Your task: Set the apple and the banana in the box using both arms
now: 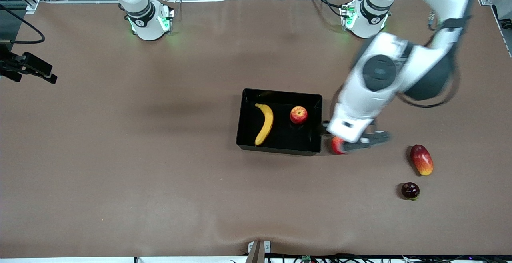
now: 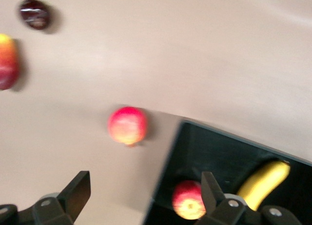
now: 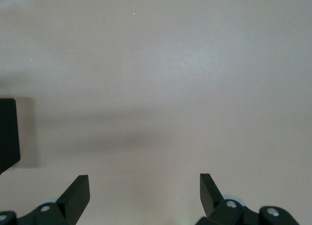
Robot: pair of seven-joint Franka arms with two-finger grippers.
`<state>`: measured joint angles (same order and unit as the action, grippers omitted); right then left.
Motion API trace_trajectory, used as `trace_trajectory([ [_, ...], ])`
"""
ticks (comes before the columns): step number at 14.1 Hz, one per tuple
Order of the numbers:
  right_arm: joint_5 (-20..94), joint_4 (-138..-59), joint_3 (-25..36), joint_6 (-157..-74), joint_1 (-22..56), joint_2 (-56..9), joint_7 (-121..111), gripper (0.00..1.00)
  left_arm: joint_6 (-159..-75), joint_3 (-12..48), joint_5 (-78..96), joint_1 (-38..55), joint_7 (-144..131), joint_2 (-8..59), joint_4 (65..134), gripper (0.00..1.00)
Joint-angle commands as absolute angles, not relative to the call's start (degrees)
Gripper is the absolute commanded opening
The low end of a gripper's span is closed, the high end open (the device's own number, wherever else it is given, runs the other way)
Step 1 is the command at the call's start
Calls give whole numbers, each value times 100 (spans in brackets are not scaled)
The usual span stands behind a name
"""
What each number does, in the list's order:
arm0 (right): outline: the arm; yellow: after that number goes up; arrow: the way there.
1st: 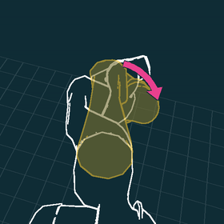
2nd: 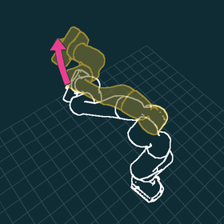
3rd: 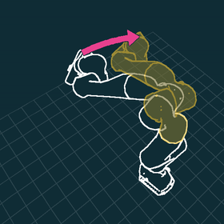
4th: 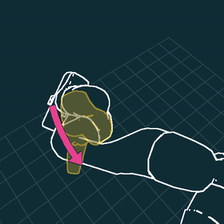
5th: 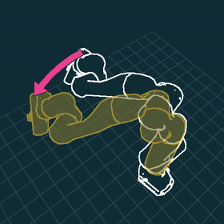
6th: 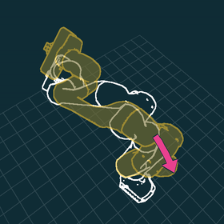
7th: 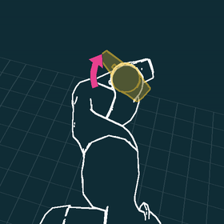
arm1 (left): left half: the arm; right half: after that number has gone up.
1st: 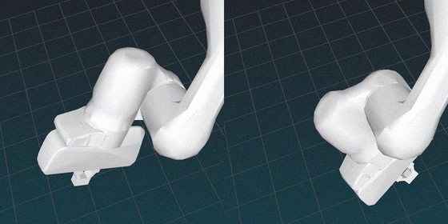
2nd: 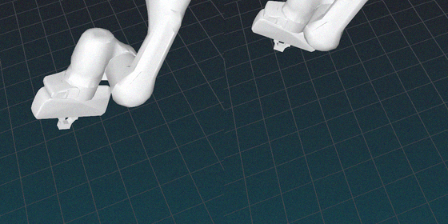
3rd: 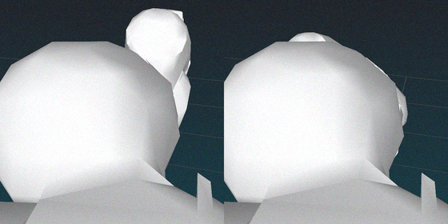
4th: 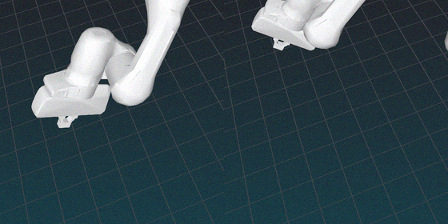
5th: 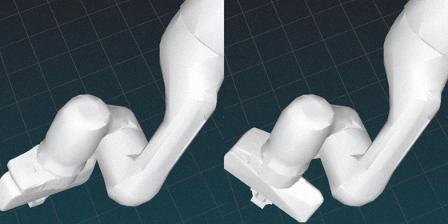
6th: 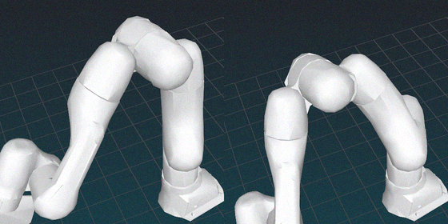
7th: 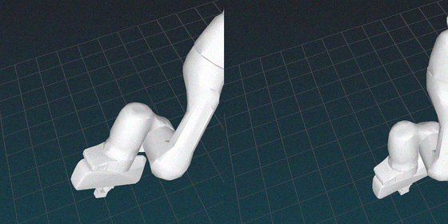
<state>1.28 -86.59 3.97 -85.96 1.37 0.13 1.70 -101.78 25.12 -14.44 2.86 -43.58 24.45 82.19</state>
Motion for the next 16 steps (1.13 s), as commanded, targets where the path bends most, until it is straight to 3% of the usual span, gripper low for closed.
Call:
trace_trajectory([
  [1,62,-8552,387,-8543,149,-35,220,100,-9739,2540,-1283,-157,-3730,1970,8393,100],
  [10,62,-8552,378,-8543,149,-44,220,100,-8903,2453,-722,-1187,-1471,661,8690,100],
  [16,62,-8552,378,-8534,149,-35,220,100,-8903,617,-413,174,-1065,-280,9473,100],
])
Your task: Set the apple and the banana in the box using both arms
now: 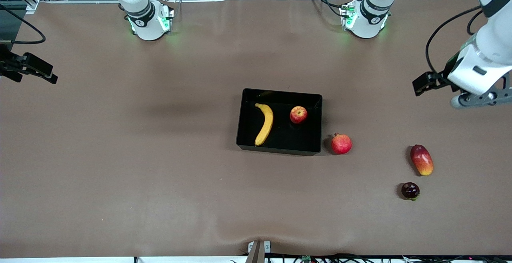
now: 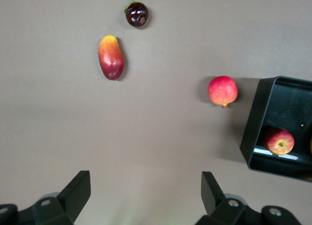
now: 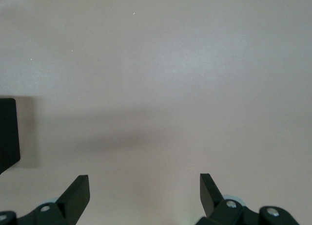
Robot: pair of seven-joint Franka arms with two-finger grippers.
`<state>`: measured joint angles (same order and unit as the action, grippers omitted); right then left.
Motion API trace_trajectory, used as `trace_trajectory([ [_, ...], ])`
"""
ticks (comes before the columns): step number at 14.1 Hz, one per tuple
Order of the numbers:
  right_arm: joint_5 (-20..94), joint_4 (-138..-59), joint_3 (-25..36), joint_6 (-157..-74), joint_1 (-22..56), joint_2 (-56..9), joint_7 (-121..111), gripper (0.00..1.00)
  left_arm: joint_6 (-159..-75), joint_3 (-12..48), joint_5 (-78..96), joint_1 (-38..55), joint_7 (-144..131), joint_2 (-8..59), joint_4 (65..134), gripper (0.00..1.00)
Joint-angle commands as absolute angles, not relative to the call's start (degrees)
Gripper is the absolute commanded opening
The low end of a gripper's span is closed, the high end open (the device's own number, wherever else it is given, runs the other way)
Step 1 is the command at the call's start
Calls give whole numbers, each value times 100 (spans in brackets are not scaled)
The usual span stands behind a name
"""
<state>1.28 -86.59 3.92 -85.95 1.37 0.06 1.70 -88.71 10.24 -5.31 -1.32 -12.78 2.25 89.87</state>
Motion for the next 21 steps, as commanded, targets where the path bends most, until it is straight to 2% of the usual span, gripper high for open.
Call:
trace_trajectory([
  [1,62,-8552,378,-8534,149,-44,211,100,-8912,528,-404,245,-1055,-464,9614,100],
  [3,62,-8552,378,-8525,149,-44,220,100,-8930,536,-290,229,-1063,-615,9703,100],
  [12,62,-8552,378,-8525,149,-44,211,100,-8456,571,-185,176,-738,-554,9369,100],
  [21,62,-8552,378,-8525,150,-44,211,100,-8359,580,-149,185,-756,-598,9308,100],
])
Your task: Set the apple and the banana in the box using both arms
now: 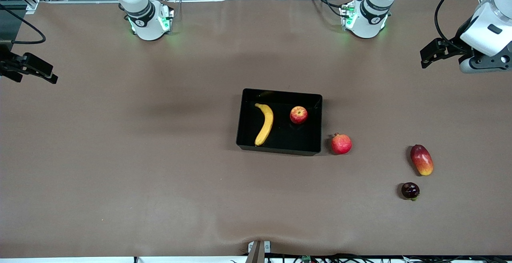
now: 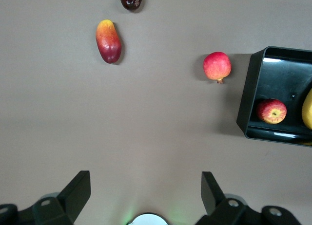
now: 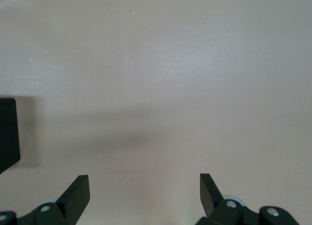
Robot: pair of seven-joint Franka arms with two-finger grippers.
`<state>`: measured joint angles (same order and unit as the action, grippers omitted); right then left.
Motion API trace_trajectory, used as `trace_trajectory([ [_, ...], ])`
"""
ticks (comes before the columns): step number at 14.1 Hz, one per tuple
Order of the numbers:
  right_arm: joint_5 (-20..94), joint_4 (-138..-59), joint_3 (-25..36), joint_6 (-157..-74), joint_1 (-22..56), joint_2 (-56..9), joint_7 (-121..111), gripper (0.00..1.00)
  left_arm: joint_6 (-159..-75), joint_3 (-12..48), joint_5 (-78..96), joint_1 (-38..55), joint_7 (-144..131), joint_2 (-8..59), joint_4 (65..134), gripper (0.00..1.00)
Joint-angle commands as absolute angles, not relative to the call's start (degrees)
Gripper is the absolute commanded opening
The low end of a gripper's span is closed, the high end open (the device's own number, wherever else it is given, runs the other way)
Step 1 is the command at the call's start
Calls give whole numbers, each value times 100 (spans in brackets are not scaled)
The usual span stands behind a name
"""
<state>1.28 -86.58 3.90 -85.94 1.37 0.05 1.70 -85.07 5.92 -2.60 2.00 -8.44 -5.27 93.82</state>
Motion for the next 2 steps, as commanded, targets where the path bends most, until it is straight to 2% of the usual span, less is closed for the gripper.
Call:
trace_trajectory([
  [1,62,-8552,378,-8525,149,-44,211,100,-8332,580,-149,167,-756,-598,9290,100],
  [2,62,-8552,378,-8525,149,-44,211,100,-8332,580,-149,158,-747,-598,9273,100],
])
